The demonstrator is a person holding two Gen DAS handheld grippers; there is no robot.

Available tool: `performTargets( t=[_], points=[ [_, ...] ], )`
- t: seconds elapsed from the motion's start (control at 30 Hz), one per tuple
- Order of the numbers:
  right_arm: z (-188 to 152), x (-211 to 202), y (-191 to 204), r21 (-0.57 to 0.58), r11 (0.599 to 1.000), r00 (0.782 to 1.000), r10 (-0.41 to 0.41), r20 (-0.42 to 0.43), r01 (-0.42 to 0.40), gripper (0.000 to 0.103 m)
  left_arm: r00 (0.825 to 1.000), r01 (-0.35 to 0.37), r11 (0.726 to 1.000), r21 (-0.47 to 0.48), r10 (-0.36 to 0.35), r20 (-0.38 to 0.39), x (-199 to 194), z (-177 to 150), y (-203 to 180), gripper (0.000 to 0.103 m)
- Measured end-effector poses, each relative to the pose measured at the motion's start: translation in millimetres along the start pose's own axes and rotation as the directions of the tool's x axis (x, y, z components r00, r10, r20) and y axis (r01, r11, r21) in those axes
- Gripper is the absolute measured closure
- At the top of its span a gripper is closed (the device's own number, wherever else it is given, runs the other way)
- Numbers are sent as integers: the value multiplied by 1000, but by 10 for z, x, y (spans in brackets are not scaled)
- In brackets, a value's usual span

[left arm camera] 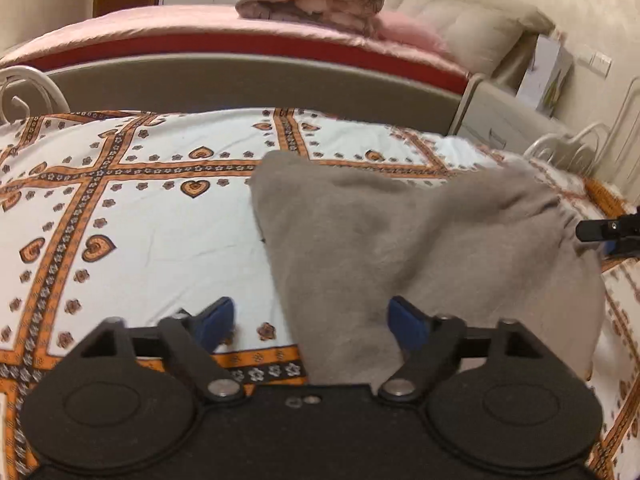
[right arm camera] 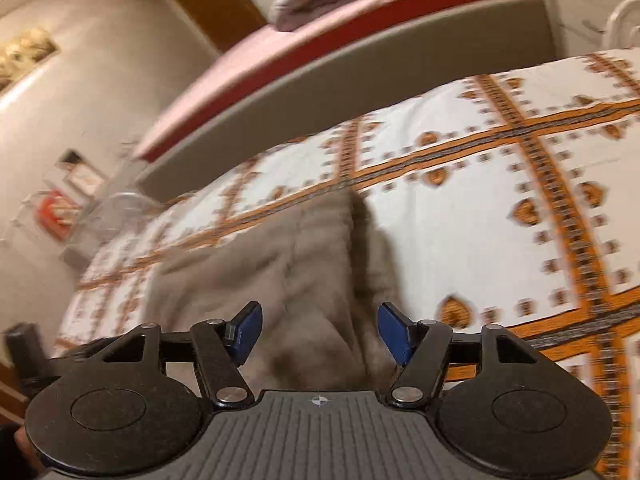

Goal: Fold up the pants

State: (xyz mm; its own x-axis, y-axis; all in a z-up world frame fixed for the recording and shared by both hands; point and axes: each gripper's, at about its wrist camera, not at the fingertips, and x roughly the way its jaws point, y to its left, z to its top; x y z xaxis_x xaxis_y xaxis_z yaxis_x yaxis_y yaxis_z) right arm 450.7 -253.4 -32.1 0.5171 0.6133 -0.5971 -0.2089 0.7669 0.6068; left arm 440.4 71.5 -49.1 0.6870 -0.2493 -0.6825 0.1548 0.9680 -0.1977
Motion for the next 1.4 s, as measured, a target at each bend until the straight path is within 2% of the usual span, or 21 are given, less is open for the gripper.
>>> performTargets(
  t=[0.03, 0.07, 0.13, 0.2, 0.27, 0.3, 0.37, 0.4, 0.53, 0.63, 0.7, 0.8, 0.9, 0.97, 1.1, 1.4],
  points=[
    [-52, -4, 4, -8, 999, 999, 31, 18, -31, 38, 1000, -4, 1000, -7, 4, 1, 16, -45, 7, 14],
    [-110, 68, 5, -35, 999, 1000, -12, 4, 12, 38, 1000, -8, 1000, -12, 8, -1, 51, -95, 25, 12],
    [-218, 278, 24, -113, 980, 983, -171, -62, 163, 31, 1000, -10, 999, -31, 10, 15, 7, -166, 57, 12],
    [-279, 179, 65, -105, 983, 988, -155, -20, 152, 30, 999, -37, 998, -48, 38, 27, -169, -172, 35, 15],
    [-353, -86, 122, -100, 984, 989, -141, 51, 146, 27, 994, -62, 997, -44, 65, 82, -438, -228, 21, 12],
    [-416, -239, 163, -124, 983, 988, -129, 89, 139, 17, 991, -81, 996, -39, 85, 101, -592, -274, 3, 7],
    [-599, -530, 254, -181, 970, 980, -134, 146, 160, 2, 988, -105, 994, -27, 107, 113, -818, -348, -17, 6],
    [-689, -654, 296, -209, 961, 975, -148, 169, 182, 0, 987, -114, 993, -30, 117, 111, -928, -386, -23, 6],
    [-1051, -1097, 456, -252, 938, 960, -184, 212, 236, 0, 987, -117, 991, -62, 123, 103, -1418, -661, -192, 6],
    [-1530, -1405, 563, -248, 926, 941, -222, 256, 286, 0, 992, -103, 993, -64, 108, 72, -1711, -929, -395, 6],
    [-1779, -1505, 652, -219, 929, 944, -255, 209, 300, 0, 993, -94, 994, -57, 98, 70, -1856, -1087, -560, 6],
    [-2233, -1704, 951, -249, 916, 939, -260, 227, 314, 0, 992, -70, 997, -38, 74, 105, -2065, -1389, -876, 6],
    [-2666, -1835, 1170, -309, 883, 925, -283, 252, 354, 0, 985, -94, 995, 32, 88, 146, -2270, -1735, -1174, 6],
    [-2887, -1881, 1255, -331, 868, 921, -296, 253, 370, 0, 985, -96, 995, 39, 89, 149, -2381, -1900, -1272, 6],
    [-3134, -2067, 1394, -312, 888, 928, -257, 272, 337, 0, 985, -89, 994, 66, 78, 156, -2551, -2097, -1429, 6],
    [-3377, -2145, 1714, -382, 858, 922, -232, 309, 344, 0, 973, -96, 994, 49, 84, 217, -2898, -2339, -1486, 6]
  ],
)
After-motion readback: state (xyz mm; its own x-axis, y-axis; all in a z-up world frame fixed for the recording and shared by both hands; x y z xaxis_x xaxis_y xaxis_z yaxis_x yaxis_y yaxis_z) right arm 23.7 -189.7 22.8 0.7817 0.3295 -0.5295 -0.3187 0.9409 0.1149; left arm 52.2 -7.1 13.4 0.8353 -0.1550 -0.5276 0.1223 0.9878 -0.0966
